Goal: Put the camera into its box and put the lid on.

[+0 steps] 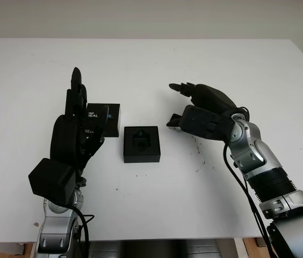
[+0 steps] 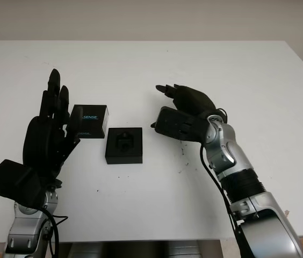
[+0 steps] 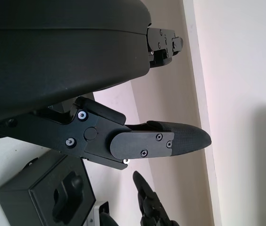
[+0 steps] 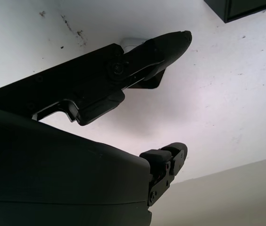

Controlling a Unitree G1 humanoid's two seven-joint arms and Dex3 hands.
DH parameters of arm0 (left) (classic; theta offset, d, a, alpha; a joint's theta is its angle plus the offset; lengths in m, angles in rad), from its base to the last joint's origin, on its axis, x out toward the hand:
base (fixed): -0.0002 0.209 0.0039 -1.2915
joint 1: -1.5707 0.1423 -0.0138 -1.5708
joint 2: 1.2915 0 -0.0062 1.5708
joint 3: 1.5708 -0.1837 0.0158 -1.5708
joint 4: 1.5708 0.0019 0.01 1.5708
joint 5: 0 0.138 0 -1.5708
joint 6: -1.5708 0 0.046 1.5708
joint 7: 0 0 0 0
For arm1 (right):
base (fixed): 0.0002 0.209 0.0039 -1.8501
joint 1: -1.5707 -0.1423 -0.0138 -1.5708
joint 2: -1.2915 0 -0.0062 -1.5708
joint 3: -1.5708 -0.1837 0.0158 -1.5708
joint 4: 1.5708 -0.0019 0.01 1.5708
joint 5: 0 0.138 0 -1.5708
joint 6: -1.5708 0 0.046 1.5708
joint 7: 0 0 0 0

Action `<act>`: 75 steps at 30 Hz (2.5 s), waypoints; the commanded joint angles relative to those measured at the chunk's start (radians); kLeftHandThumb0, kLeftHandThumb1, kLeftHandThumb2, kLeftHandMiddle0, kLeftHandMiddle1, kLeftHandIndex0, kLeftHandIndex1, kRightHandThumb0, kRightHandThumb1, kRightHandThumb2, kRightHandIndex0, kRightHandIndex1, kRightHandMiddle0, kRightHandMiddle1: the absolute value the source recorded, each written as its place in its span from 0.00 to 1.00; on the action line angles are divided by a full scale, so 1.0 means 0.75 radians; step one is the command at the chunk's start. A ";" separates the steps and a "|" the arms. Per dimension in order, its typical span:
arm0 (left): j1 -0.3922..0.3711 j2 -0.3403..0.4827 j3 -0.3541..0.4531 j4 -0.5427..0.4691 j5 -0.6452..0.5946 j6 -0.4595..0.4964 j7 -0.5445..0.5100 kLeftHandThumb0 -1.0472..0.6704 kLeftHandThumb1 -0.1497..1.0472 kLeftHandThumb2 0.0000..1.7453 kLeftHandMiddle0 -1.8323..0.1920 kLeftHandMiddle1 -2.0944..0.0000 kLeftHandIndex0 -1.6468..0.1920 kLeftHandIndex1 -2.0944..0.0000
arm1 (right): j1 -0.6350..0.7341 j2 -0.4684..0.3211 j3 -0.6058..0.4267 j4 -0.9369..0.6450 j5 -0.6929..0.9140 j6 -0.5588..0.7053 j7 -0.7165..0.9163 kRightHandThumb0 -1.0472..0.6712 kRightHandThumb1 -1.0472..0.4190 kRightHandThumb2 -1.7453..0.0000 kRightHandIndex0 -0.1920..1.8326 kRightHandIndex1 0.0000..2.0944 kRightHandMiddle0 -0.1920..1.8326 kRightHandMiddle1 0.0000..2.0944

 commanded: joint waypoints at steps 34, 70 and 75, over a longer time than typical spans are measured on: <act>-0.046 0.016 0.014 0.030 0.007 -0.018 -0.002 0.20 1.00 0.23 0.92 0.97 0.92 0.97 | 0.077 -0.034 0.084 0.026 -0.229 -0.033 -0.138 0.19 0.10 0.97 0.19 0.03 0.30 0.08; -0.039 0.027 0.011 0.025 0.004 -0.031 0.001 0.19 1.00 0.22 0.92 0.98 0.92 0.97 | 0.065 -0.074 0.206 0.078 -0.466 -0.058 -0.386 0.20 0.06 0.97 0.40 0.07 0.33 0.81; -0.039 0.025 0.010 0.029 0.004 -0.036 0.002 0.19 1.00 0.22 0.92 0.98 0.92 0.97 | 0.057 -0.074 0.215 0.101 -0.476 -0.083 -0.415 0.25 0.05 0.97 0.44 0.08 0.33 0.85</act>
